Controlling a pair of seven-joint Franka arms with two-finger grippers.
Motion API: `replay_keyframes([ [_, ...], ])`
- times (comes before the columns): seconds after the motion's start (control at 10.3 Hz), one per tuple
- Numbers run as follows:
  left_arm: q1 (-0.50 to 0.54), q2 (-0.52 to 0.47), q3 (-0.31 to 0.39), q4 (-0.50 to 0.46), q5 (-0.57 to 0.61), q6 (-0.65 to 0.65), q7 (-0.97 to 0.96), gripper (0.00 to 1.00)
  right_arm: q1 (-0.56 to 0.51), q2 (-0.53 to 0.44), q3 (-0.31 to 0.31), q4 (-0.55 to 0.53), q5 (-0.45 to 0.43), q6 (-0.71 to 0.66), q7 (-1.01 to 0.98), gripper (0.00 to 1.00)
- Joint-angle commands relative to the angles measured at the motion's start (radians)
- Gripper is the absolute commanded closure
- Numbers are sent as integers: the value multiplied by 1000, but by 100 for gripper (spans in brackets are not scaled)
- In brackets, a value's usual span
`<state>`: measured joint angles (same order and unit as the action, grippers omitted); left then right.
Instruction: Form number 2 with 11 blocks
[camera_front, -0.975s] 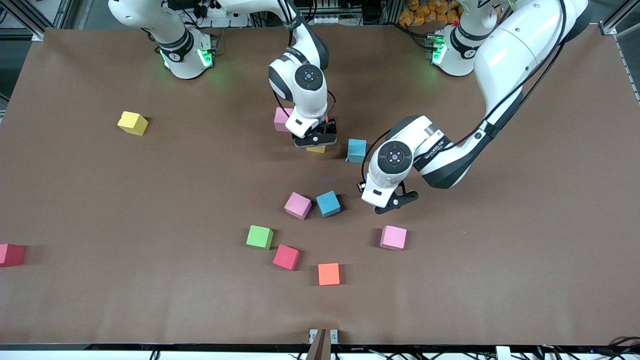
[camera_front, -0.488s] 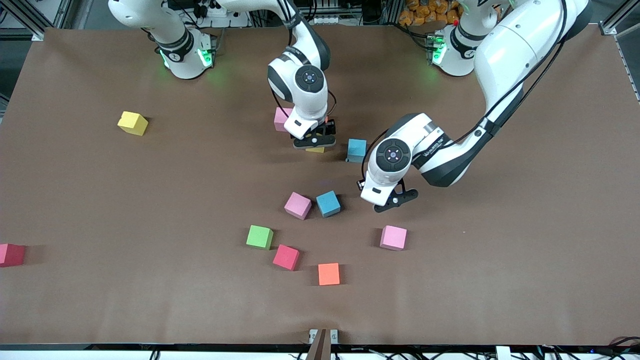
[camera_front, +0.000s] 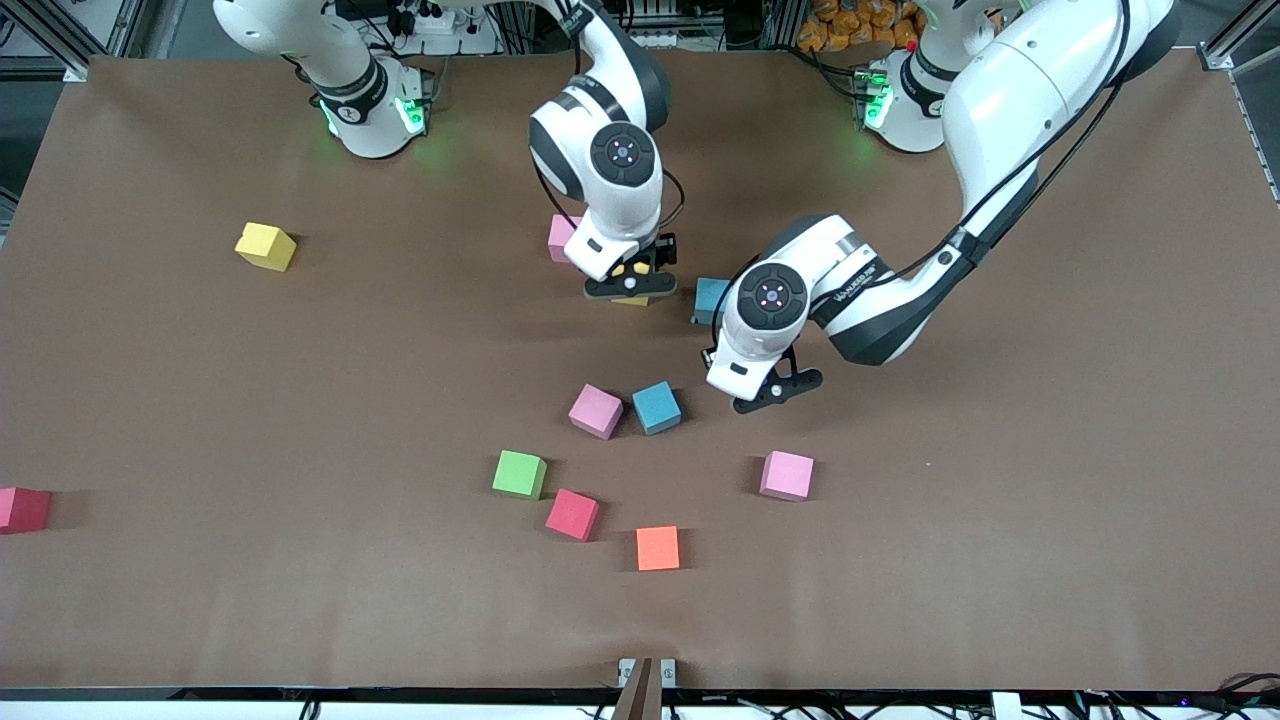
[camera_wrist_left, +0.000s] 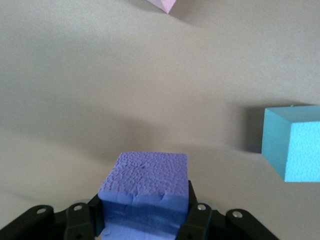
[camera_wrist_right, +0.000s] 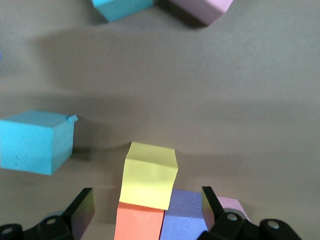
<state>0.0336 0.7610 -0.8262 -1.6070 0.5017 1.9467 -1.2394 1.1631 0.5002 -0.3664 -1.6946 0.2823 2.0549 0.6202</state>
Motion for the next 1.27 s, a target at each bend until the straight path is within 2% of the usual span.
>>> replay_keyframes([
  [0.0,-15,-17,-17,-4,21,-20,23,100,-49,4,-14,27,-38,-19,-57,4],
  [0.39,-92,-6,-11,16,24,-8,60,100,-149,23,-23,50,-106,62,-59,2],
  [0.78,-119,0,-11,15,51,21,52,100,-252,64,-23,59,-104,207,-77,0],
  [1.07,-165,20,-8,16,48,66,51,100,-327,150,-23,178,-104,215,-85,0],
  [1.17,-211,26,34,25,44,73,44,100,-361,161,-22,196,-103,217,-82,0],
])
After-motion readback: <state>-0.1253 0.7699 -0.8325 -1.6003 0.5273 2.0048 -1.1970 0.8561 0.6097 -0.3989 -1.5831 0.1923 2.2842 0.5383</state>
